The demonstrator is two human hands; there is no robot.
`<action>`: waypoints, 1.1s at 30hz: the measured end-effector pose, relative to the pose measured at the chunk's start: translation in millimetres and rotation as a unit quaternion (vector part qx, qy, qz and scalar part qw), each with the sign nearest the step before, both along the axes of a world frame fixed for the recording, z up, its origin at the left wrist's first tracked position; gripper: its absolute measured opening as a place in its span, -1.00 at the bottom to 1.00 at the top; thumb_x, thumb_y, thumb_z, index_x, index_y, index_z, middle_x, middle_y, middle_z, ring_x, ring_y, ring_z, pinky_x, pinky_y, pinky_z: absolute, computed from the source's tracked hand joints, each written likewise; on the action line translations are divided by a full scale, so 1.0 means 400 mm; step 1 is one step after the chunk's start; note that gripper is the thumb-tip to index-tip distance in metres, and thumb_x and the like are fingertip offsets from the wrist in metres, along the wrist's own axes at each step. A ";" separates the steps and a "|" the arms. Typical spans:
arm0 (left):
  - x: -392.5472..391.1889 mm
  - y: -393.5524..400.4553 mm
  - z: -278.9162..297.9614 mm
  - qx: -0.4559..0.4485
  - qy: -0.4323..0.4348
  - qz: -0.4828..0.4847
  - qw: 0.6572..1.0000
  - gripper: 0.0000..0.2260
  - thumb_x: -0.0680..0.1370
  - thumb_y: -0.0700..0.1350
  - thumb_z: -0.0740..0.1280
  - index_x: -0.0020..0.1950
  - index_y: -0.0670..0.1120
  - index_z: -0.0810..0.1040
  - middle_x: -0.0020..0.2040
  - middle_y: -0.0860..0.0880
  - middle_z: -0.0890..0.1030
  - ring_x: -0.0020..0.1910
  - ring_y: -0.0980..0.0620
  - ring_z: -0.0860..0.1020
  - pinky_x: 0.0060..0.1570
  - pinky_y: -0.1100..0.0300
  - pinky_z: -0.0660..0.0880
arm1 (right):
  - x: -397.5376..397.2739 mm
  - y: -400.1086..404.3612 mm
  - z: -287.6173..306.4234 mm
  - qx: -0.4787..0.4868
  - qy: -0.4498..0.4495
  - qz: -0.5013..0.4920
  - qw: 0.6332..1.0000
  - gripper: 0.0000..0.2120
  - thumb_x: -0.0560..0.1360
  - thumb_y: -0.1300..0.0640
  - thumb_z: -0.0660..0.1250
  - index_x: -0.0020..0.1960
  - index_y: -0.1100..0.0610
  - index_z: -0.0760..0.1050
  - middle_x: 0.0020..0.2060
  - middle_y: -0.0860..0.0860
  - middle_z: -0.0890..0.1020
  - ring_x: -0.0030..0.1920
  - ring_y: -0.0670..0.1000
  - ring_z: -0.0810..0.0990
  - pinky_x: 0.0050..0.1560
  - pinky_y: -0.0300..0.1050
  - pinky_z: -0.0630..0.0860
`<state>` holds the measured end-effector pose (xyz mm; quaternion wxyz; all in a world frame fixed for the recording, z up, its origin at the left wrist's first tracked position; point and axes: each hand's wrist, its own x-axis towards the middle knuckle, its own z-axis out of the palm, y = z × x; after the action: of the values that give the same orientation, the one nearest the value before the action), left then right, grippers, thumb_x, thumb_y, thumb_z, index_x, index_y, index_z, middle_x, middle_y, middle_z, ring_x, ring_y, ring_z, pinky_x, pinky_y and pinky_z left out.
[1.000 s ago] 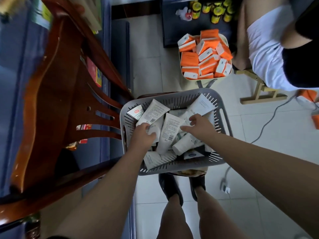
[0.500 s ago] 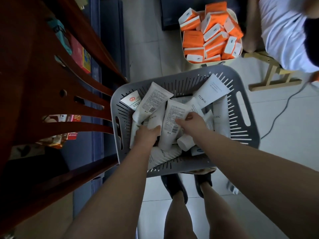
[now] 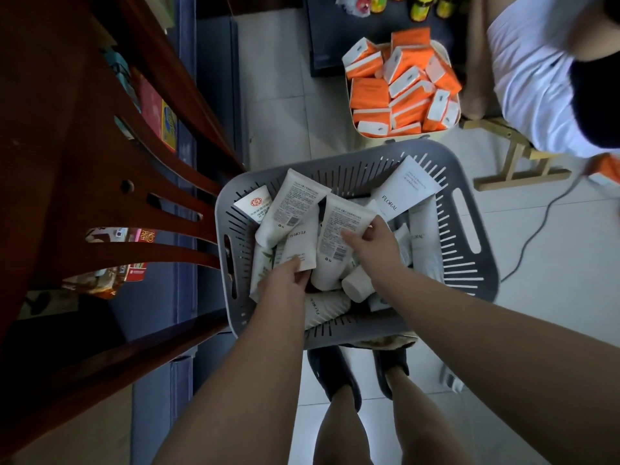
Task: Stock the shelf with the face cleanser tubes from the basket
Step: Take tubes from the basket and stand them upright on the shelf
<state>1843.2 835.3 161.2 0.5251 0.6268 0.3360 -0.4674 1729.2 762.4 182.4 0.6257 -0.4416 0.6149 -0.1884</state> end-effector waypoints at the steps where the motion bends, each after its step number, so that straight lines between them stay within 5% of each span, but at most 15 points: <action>1: -0.004 -0.003 -0.002 -0.003 -0.001 0.012 1.000 -0.62 0.51 -0.37 0.30 0.32 -0.34 0.37 0.26 -0.26 0.48 0.22 -0.20 0.50 -0.01 0.02 0.52 | -0.002 -0.006 0.003 0.002 -0.017 -0.005 1.000 -0.76 0.48 0.28 0.34 0.12 0.15 0.40 0.12 0.15 0.59 0.09 0.06 0.57 0.11 -0.06 0.53; 3: -0.007 0.000 0.001 0.032 -0.042 -0.005 0.999 -0.63 0.48 -0.33 0.36 0.26 -0.35 0.41 0.08 -0.21 0.56 0.04 -0.19 0.58 -0.09 0.05 0.56 | -0.009 -0.020 0.011 0.007 -0.048 -0.011 0.999 -0.74 0.49 0.33 0.32 0.15 0.19 0.40 0.12 0.16 0.58 0.05 0.02 0.56 0.00 -0.23 0.55; 5: -0.005 0.006 0.029 0.122 -0.164 -0.141 0.969 -0.70 0.44 -0.26 0.43 0.13 -0.28 0.50 -0.06 -0.14 0.60 -0.12 -0.13 0.60 -0.17 0.05 0.56 | -0.019 -0.030 0.026 -0.001 -0.051 0.003 0.999 -0.70 0.49 0.34 0.31 0.21 0.25 0.40 0.07 0.11 0.58 -0.04 -0.06 0.57 -0.20 -0.45 0.52; 8: 0.004 0.024 0.096 0.133 -0.314 -0.277 0.898 -0.72 0.43 -0.24 0.43 0.12 -0.21 0.54 0.04 -0.13 0.62 0.00 -0.09 0.58 -0.06 0.14 0.50 | -0.032 -0.040 0.070 -0.006 -0.059 0.009 0.998 -0.71 0.50 0.33 0.31 0.21 0.26 0.41 0.05 0.08 0.58 -0.11 -0.15 0.56 -0.21 -0.47 0.52; 12: 0.029 0.052 0.218 0.069 -0.395 -0.286 0.870 -0.81 0.50 -0.25 0.35 0.11 -0.23 0.55 -0.01 -0.10 0.60 -0.05 0.01 0.54 -0.05 0.15 0.48 | -0.042 -0.055 0.165 0.016 -0.089 0.008 0.996 -0.72 0.51 0.31 0.29 0.21 0.25 0.41 0.13 0.15 0.58 0.09 0.07 0.56 0.15 -0.03 0.52; 16: 0.052 0.074 0.366 0.003 -0.455 -0.306 0.837 -0.84 0.53 -0.22 0.33 0.08 -0.24 0.58 -0.10 -0.04 0.59 -0.11 0.04 0.54 -0.12 0.25 0.43 | -0.043 -0.074 0.285 0.042 -0.139 0.020 0.989 -0.73 0.58 0.25 0.19 0.27 0.21 0.36 0.09 0.09 0.55 0.07 0.06 0.53 -0.09 -0.13 0.51; 21: 0.051 0.102 0.582 -0.050 -0.507 -0.311 0.802 -0.92 0.51 -0.26 0.34 -0.06 -0.16 0.63 -0.31 0.10 0.59 -0.37 0.33 0.51 -0.37 0.53 0.38 | -0.020 -0.084 0.479 0.099 -0.197 0.002 0.975 -0.70 0.61 0.14 0.11 0.31 0.19 0.35 -0.12 0.01 0.57 -0.15 -0.02 0.54 -0.20 -0.10 0.47; 25: 0.030 0.118 0.762 -0.085 -0.525 -0.283 0.798 -0.85 0.48 -0.27 0.37 -0.22 -0.05 0.63 -0.43 0.23 0.61 -0.40 0.31 0.53 -0.31 0.42 0.44 | -0.020 -0.073 0.667 0.164 -0.217 0.006 0.962 -0.70 0.57 -0.08 0.17 0.03 0.13 0.51 -0.22 0.05 0.60 -0.22 0.02 0.57 -0.28 -0.10 0.51; 29: -0.005 0.123 0.919 -0.108 -0.551 -0.237 0.793 -0.93 0.48 -0.26 0.39 -0.16 -0.14 0.66 -0.26 0.04 0.63 -0.32 0.21 0.54 -0.27 0.34 0.44 | -0.041 -0.038 0.843 0.188 -0.257 0.039 0.947 -0.54 0.55 -0.24 0.08 -0.21 0.11 0.46 -0.59 0.02 0.59 -0.35 0.02 0.54 -0.48 -0.21 0.46; 33: -0.044 0.148 1.058 -0.121 -0.586 -0.204 0.775 -0.94 0.47 -0.25 0.40 -0.10 -0.20 0.65 -0.21 -0.07 0.64 -0.21 0.04 0.57 -0.12 0.14 0.49 | -0.078 -0.003 0.967 0.168 -0.297 0.095 0.935 -0.44 0.44 -0.38 0.11 -0.25 0.12 0.45 -0.49 0.09 0.56 -0.38 0.03 0.55 -0.39 -0.15 0.47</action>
<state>1825.4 894.5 584.4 0.5841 0.7649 -0.2313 -0.1426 1698.2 761.0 569.4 0.8600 -0.3099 0.3788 -0.1444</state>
